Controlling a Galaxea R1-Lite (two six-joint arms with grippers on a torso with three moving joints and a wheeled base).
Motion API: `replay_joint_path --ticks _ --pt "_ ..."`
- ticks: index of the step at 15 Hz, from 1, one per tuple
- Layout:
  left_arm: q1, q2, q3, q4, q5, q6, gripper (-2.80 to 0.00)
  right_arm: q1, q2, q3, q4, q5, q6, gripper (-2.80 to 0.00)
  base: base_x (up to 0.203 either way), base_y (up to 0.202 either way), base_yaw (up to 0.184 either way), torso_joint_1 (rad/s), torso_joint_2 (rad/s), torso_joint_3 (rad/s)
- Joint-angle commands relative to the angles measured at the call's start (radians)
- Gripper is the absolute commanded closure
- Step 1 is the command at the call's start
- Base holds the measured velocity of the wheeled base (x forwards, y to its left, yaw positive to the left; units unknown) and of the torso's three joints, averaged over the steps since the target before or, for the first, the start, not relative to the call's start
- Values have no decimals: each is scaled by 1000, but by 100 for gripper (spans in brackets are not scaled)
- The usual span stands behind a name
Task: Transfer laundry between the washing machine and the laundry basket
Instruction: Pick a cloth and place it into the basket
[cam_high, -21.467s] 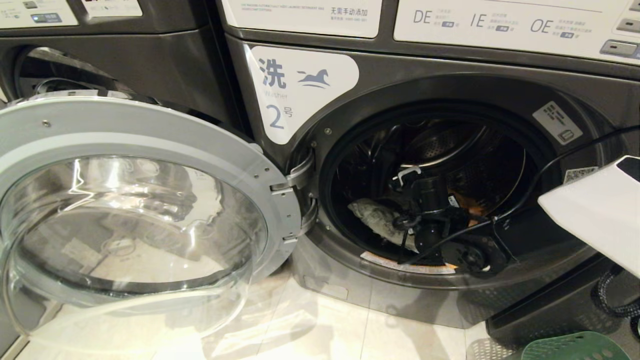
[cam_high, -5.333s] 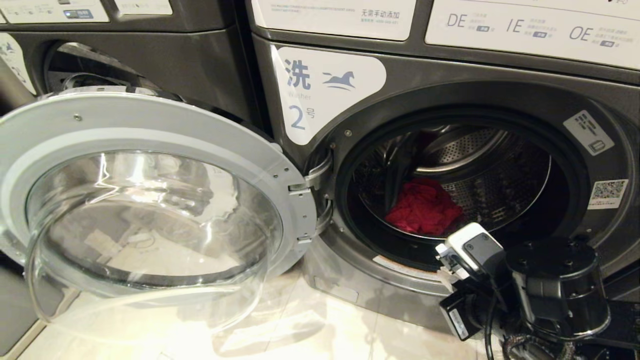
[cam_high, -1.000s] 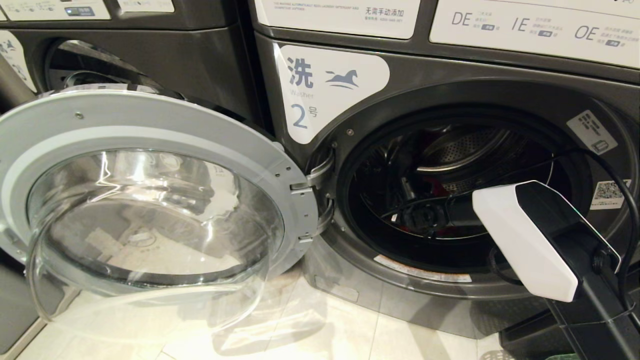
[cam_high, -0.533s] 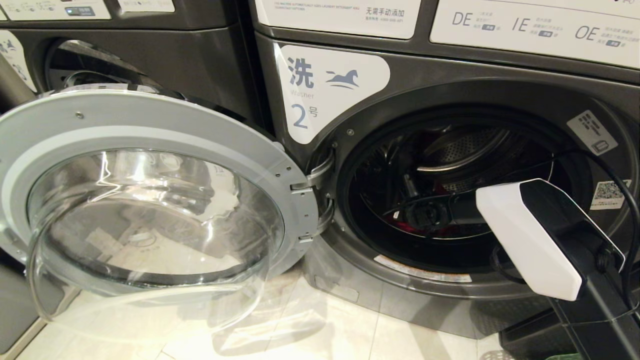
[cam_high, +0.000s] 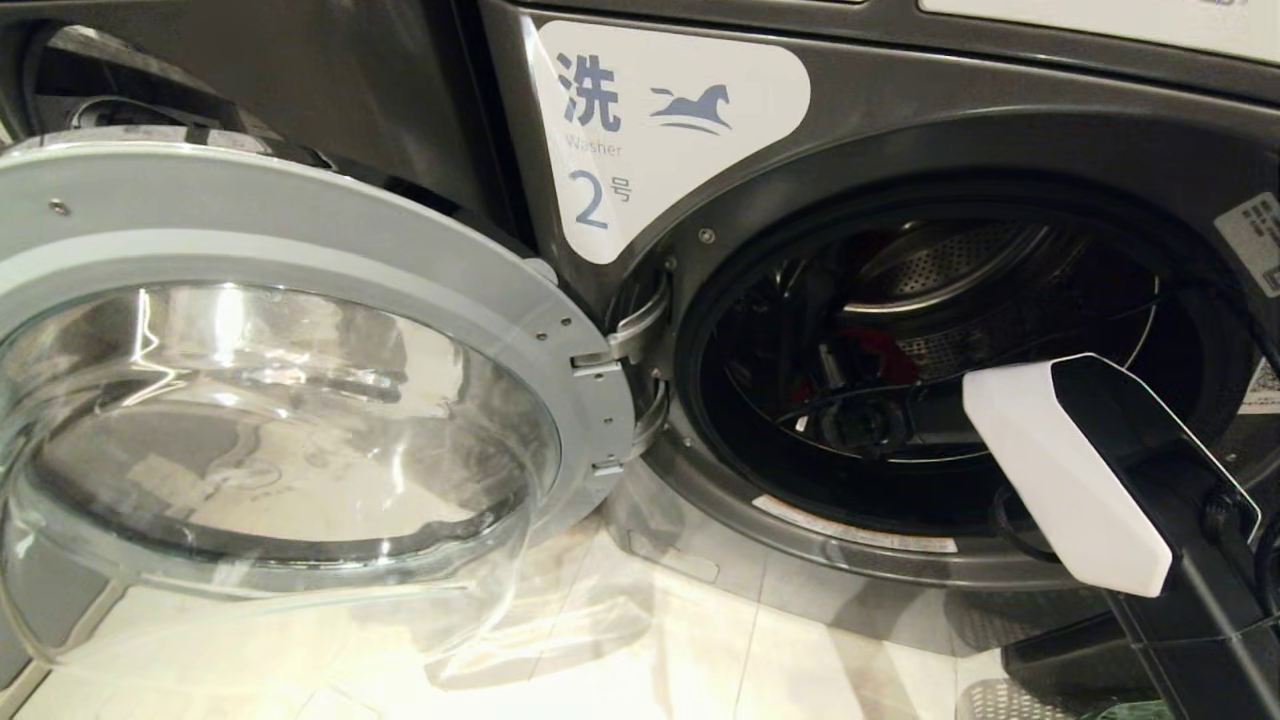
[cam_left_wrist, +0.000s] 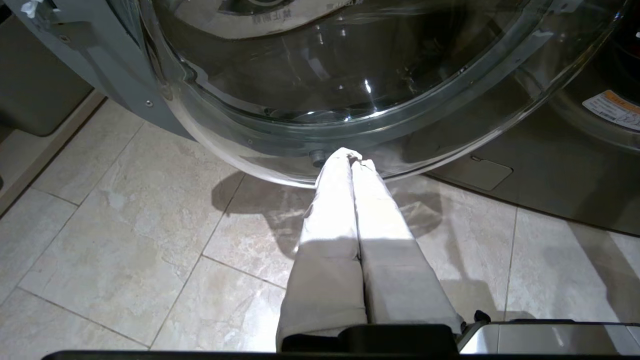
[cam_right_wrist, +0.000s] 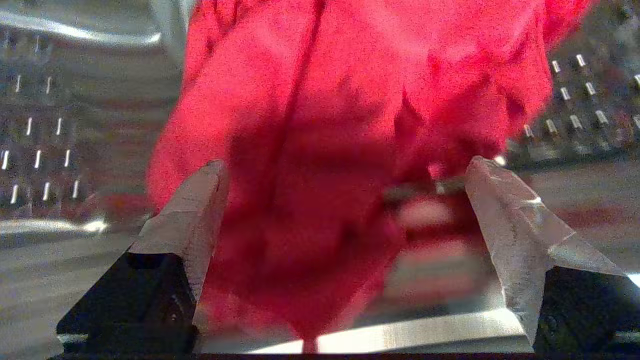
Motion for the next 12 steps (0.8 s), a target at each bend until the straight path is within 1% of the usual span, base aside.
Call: replay_joint_path --ticks 1,3,6,12 --pt "0 1 0 0 0 -1 0 -4 -10 0 -17 0 0 -280 0 0 0 3 6 -193" --pt "0 1 0 0 0 -1 0 -7 -8 0 -47 1 -26 -280 0 0 0 5 5 -148" --pt "-1 1 0 0 0 -1 0 -13 -1 0 -113 4 -50 -280 0 0 0 -3 1 -30" --pt "0 1 0 1 0 -1 0 -22 21 -1 -129 1 -45 -280 0 0 0 0 0 0"
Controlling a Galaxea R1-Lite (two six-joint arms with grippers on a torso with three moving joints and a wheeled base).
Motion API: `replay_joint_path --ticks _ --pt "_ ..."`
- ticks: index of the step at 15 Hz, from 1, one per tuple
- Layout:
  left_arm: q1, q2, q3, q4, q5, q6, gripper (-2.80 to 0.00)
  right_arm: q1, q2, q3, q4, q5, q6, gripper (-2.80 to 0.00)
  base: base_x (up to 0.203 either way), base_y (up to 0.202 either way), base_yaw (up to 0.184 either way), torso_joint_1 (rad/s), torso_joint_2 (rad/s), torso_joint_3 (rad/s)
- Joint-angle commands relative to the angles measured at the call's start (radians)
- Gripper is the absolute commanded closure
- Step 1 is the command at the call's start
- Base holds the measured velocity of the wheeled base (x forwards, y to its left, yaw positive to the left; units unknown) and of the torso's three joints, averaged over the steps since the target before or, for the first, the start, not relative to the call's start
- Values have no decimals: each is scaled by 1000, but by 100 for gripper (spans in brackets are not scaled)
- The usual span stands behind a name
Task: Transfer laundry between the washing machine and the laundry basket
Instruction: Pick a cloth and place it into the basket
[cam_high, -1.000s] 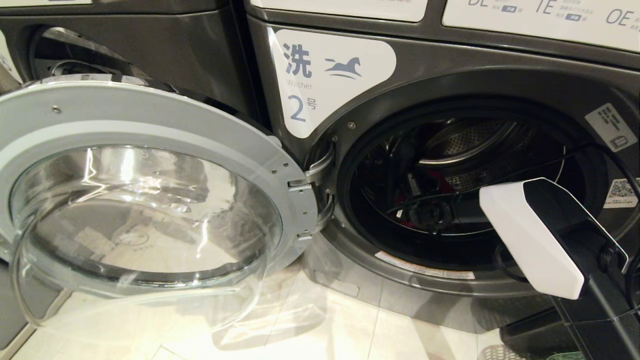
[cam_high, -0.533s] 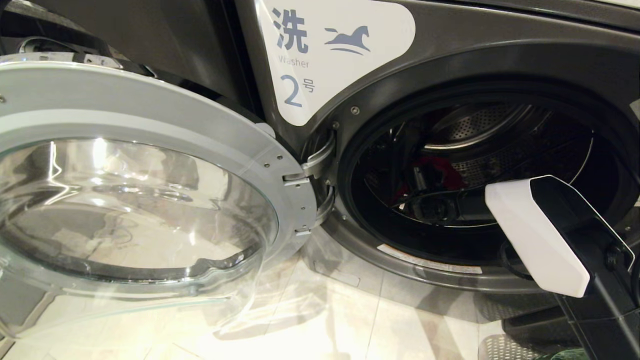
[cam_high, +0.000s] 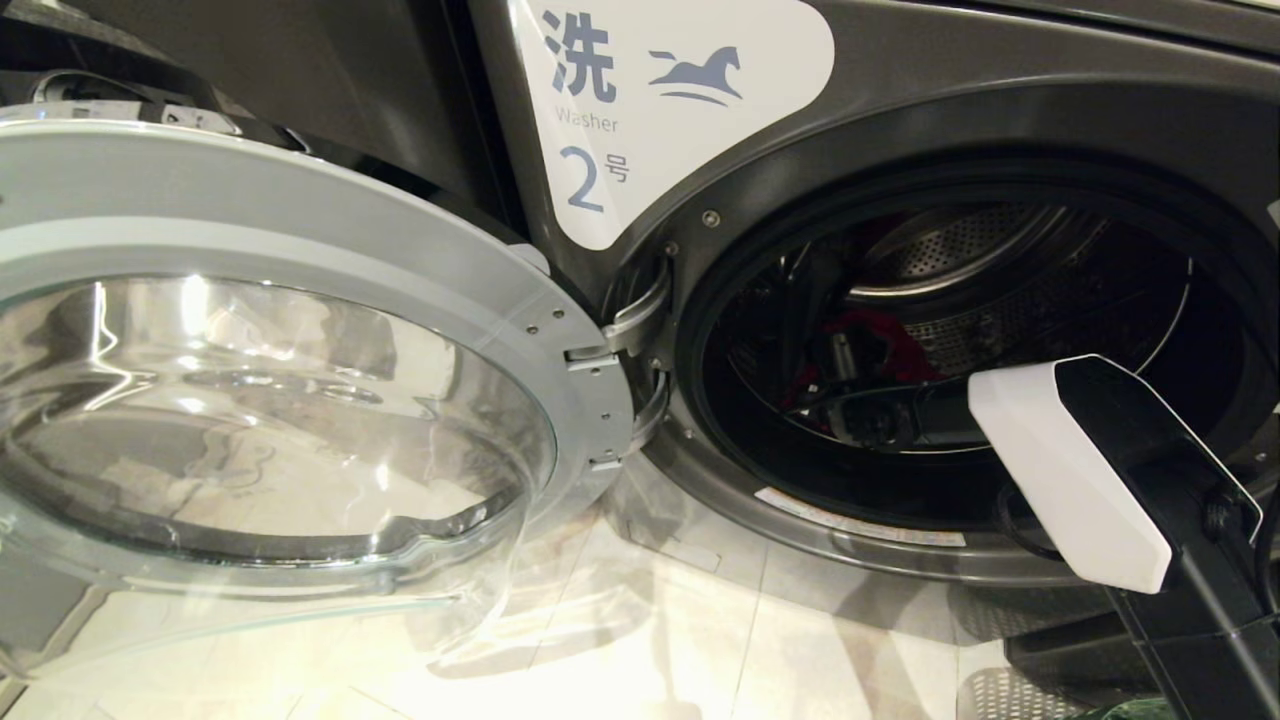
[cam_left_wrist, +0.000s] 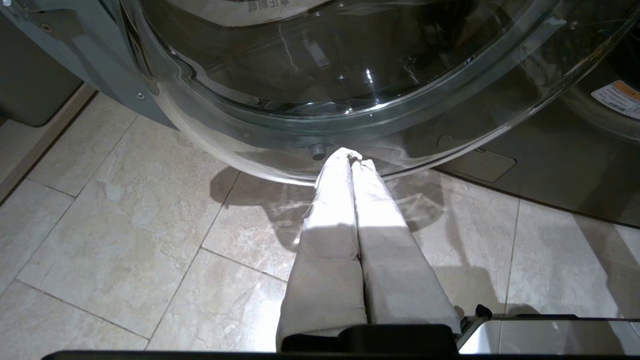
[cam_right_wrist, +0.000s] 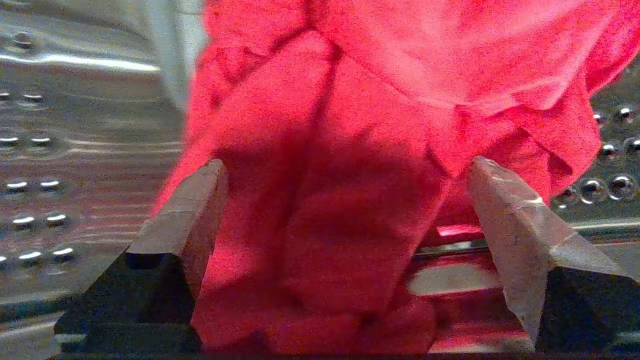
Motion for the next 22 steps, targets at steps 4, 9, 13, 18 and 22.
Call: replay_joint_path --ticks 4,9,13,18,22 --pt "-1 1 0 2 0 1 0 -15 39 0 -67 -1 -6 -280 0 0 0 0 0 0" --pt "0 1 0 2 0 1 0 -21 35 0 -60 0 -9 -280 0 0 0 0 0 0" --pt "0 1 0 2 0 1 0 -25 29 0 -59 -5 -10 -280 0 0 0 0 0 0" --pt "0 1 0 3 0 1 0 -25 20 0 -46 2 -29 0 0 0 0 0 0 0" --pt "0 1 0 3 0 1 0 -27 20 0 -46 2 -29 0 0 0 0 0 0 0"
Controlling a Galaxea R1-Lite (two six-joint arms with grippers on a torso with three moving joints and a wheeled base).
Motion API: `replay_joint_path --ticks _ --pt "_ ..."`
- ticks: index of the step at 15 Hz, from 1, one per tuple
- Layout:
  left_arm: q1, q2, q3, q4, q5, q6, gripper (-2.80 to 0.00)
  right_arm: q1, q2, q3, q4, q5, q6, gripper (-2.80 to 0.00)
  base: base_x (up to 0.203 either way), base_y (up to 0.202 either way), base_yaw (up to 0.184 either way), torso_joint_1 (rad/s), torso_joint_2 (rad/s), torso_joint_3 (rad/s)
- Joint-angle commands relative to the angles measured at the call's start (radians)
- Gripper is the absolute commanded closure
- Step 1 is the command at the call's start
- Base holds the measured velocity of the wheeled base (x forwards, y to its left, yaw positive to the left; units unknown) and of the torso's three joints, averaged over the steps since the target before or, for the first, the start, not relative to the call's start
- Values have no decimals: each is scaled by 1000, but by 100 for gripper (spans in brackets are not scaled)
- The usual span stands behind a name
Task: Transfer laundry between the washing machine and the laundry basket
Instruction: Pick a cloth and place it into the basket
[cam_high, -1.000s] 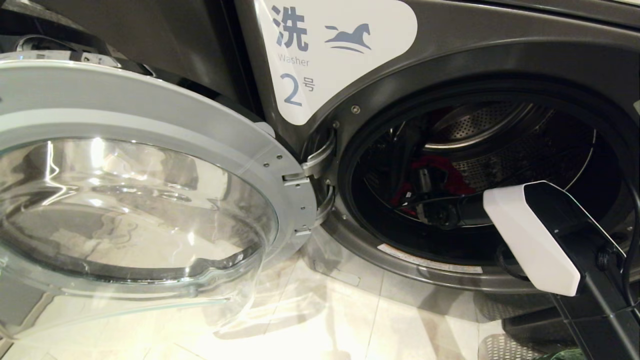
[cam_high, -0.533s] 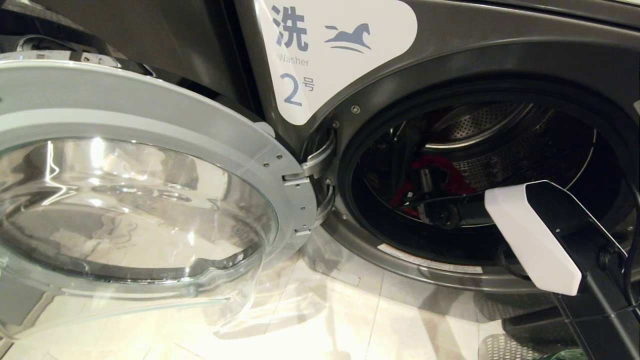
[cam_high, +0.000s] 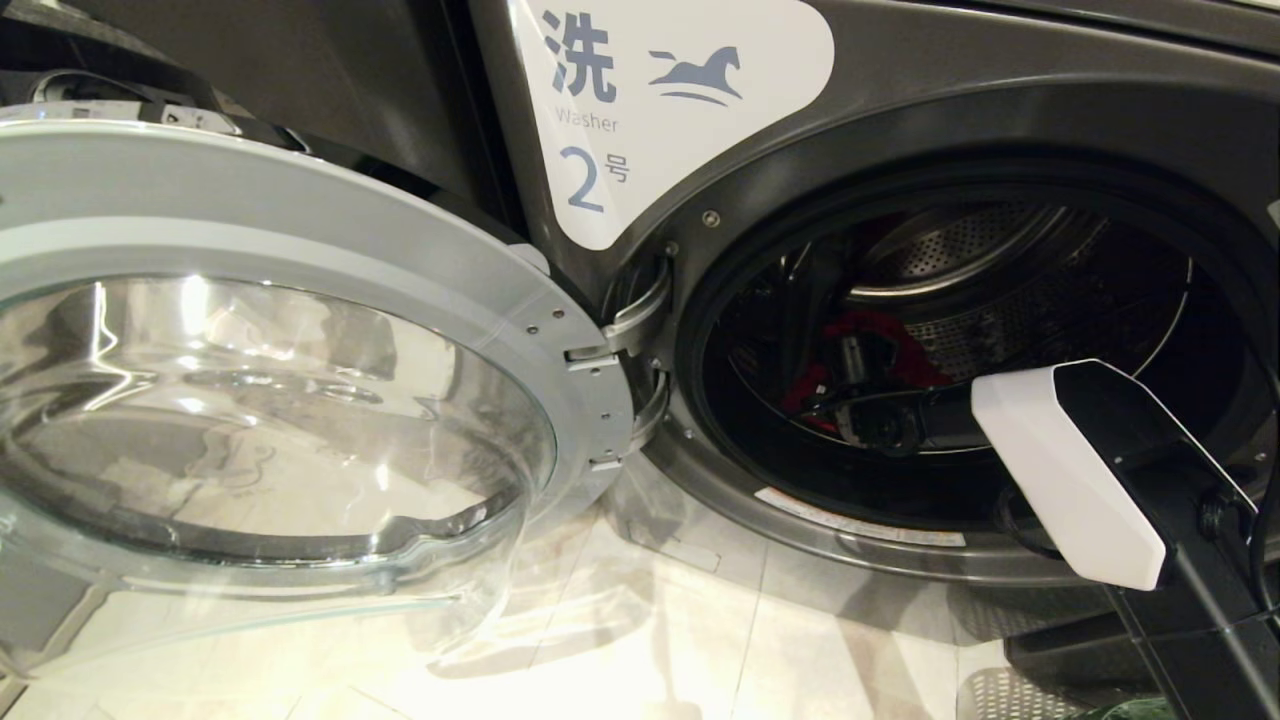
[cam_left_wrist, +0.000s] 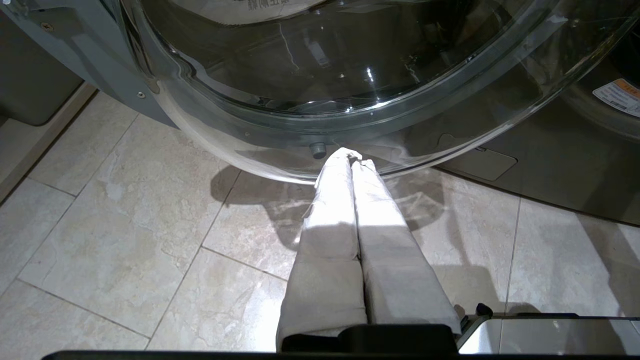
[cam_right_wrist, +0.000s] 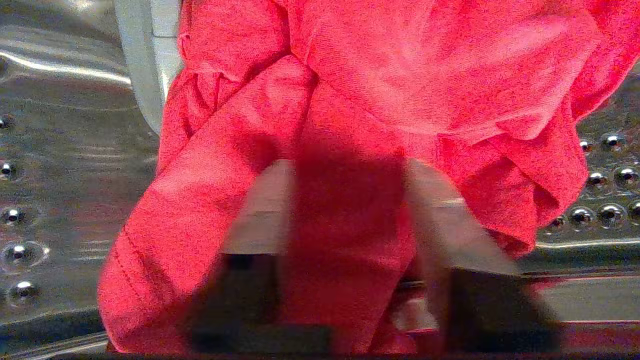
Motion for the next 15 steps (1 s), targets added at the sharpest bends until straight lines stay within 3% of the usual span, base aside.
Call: replay_joint_path --ticks 1,12,15 --pt "0 1 0 0 0 0 0 0 -5 1 -2 -3 3 0 0 0 0 0 0 0" --pt "0 1 0 -2 0 0 0 61 -134 5 25 -19 12 0 0 0 0 0 0 0" --pt "0 1 0 -2 0 0 0 85 -212 89 28 -40 17 0 0 0 0 0 0 0"
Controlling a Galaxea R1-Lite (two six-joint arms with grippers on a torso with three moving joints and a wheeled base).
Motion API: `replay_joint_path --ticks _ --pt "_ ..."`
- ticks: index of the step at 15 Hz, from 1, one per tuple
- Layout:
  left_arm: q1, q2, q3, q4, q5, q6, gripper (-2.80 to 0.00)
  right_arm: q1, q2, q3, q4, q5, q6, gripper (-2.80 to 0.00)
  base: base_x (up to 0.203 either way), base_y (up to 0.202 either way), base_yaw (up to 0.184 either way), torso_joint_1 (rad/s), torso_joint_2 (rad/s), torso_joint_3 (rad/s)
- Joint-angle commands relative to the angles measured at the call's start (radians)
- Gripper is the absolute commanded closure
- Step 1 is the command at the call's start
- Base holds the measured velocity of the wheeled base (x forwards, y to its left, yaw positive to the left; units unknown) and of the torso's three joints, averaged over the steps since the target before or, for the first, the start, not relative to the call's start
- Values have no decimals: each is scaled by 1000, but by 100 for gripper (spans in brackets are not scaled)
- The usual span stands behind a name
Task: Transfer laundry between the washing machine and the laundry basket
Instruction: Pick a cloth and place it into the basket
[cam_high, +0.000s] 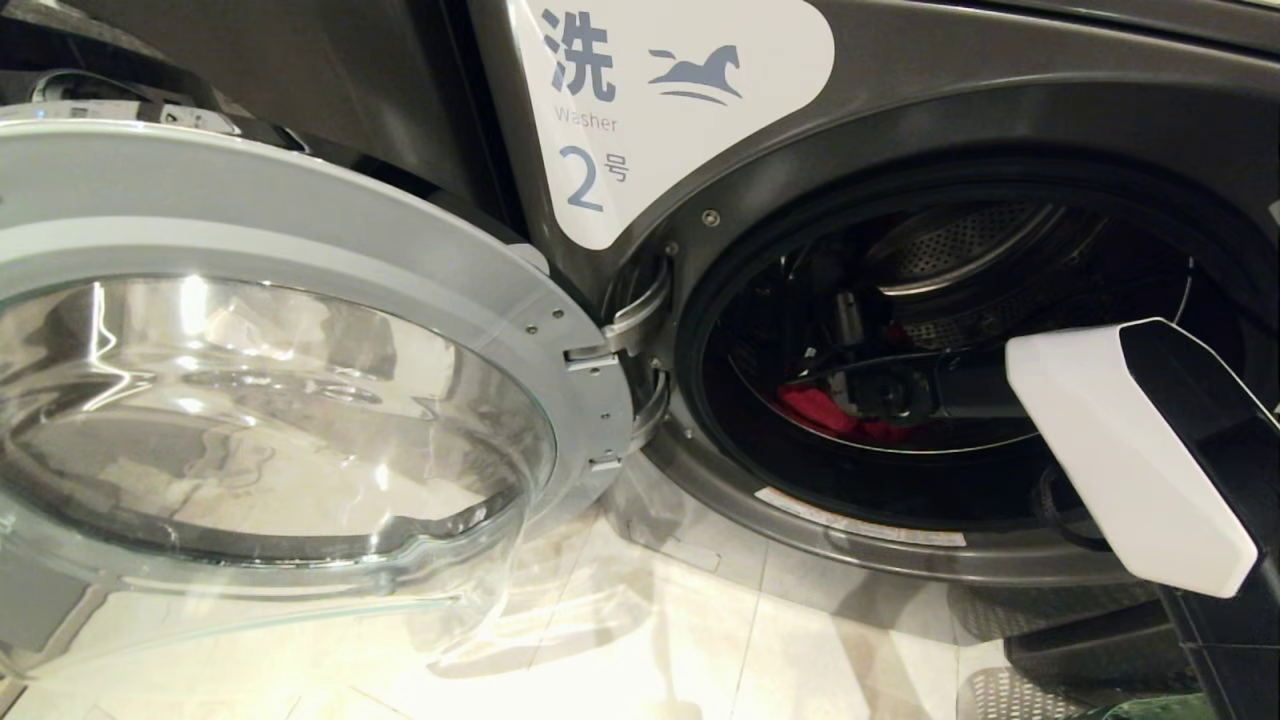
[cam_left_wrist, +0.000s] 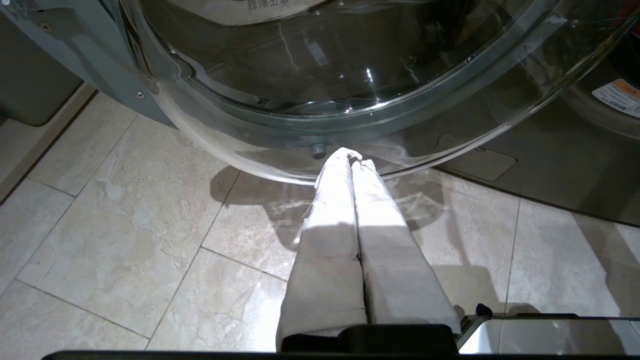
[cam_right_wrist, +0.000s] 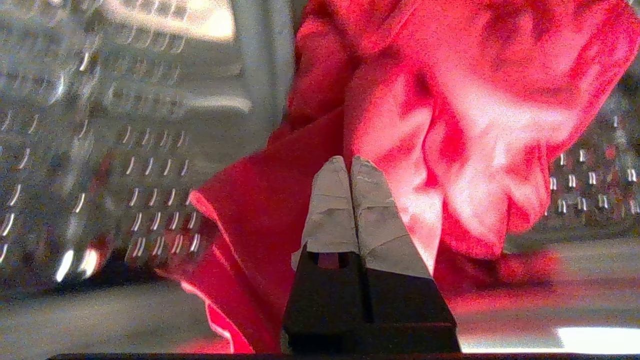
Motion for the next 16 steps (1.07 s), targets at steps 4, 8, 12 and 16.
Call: replay_joint_path --ticks 4,8,12,16 --pt "-1 1 0 0 0 0 0 54 -216 232 -8 -23 38 0 0 0 0 0 0 0" --pt "0 1 0 0 0 0 0 115 -421 515 -48 -65 67 0 0 0 0 0 0 0" --pt "0 1 0 0 0 0 0 228 -648 853 -139 -124 69 0 0 0 0 0 0 0" --pt "0 1 0 0 0 -3 0 303 -910 1047 -159 -164 39 0 0 0 0 0 0 0"
